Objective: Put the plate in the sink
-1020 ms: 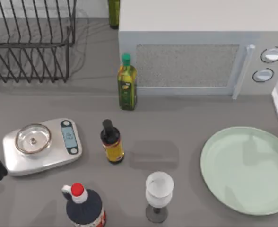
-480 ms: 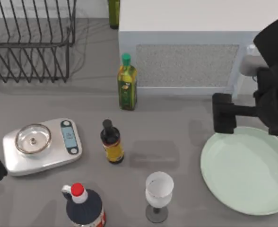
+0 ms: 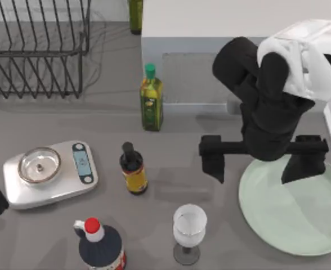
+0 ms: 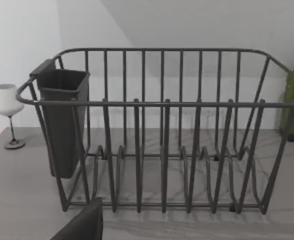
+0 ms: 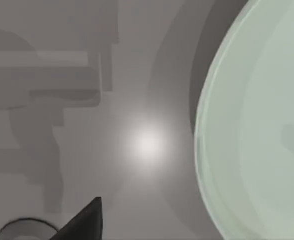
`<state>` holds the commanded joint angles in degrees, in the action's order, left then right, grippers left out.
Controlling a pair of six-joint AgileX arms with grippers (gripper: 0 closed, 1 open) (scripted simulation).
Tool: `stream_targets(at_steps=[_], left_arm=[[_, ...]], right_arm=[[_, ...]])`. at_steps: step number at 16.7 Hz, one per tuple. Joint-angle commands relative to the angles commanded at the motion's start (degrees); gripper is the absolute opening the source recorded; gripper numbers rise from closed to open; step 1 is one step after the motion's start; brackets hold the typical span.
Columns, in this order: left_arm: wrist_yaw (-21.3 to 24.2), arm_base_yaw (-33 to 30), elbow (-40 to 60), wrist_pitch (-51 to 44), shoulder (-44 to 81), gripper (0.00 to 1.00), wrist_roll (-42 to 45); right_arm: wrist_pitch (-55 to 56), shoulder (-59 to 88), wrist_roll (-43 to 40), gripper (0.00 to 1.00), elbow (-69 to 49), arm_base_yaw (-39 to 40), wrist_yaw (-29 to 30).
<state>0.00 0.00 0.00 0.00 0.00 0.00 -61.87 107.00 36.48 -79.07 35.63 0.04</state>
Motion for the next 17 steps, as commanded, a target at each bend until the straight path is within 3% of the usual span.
stream_targets(at_steps=[7,17], left_arm=[[0.0,0.0,0.0,0.0,0.0,1.0,0.0],[0.0,0.0,0.0,0.0,0.0,1.0,0.0]], right_arm=[[0.91,0.53,0.02,1.0,0.67,-0.2,-0.02],[21.41,9.64,0.36,1.0,11.97,0.22,0.05]])
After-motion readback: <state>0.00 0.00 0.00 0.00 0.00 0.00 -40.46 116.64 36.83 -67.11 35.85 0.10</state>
